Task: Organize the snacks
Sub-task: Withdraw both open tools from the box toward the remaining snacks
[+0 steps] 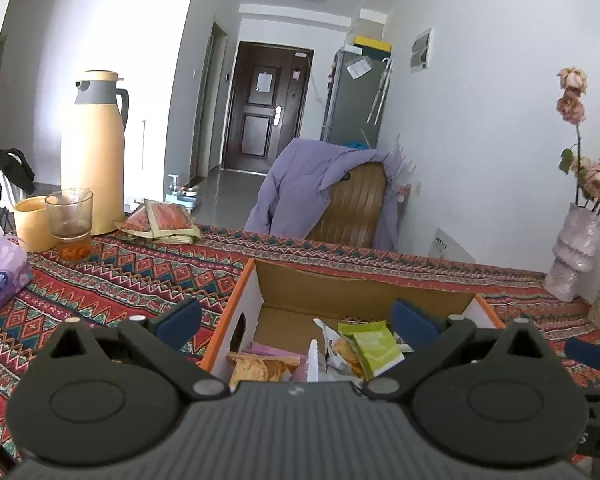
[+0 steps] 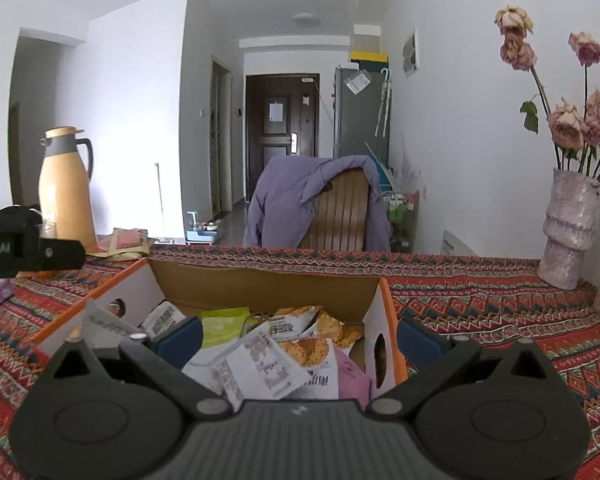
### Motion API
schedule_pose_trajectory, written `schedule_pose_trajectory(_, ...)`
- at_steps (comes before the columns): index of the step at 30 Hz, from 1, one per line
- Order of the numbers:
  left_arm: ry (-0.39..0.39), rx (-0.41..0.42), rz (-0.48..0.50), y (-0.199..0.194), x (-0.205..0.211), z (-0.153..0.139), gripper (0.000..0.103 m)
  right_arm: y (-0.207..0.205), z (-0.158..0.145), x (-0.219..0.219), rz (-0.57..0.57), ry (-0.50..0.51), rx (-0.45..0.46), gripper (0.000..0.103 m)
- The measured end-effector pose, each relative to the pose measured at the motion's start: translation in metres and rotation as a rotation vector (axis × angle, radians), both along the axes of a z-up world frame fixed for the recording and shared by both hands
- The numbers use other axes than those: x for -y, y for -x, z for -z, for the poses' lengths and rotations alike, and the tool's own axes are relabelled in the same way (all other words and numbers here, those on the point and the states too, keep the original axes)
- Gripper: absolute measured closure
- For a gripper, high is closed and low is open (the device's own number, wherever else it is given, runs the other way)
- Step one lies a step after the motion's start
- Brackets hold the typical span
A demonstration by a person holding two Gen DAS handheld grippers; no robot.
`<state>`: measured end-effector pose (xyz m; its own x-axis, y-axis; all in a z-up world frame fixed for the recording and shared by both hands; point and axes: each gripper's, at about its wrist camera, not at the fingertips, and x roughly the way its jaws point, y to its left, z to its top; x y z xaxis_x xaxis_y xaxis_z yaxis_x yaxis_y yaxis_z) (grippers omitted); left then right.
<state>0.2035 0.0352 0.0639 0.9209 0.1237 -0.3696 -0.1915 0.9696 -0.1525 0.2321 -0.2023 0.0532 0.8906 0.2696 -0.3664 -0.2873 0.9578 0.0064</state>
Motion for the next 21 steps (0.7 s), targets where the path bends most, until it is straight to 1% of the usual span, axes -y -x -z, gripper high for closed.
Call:
schedule_pose_trajectory(6,-0.010,0.024,0.023,0.026,0.000,-0.001,0.000,0.030,0.001,0.005,-0.023,-0.006,0.023,0.000)
schedule_pose_trajectory(11,-0.016,0.032,0.025,0.047,-0.003,0.005,0.000,0.051,0.004,0.011,-0.035,-0.010,0.030,0.000)
schedule_pose_trajectory(21,0.000,-0.010,0.051,0.080,-0.013,0.034,0.000,0.085,0.024,0.018,-0.044,-0.004,0.002,0.000)
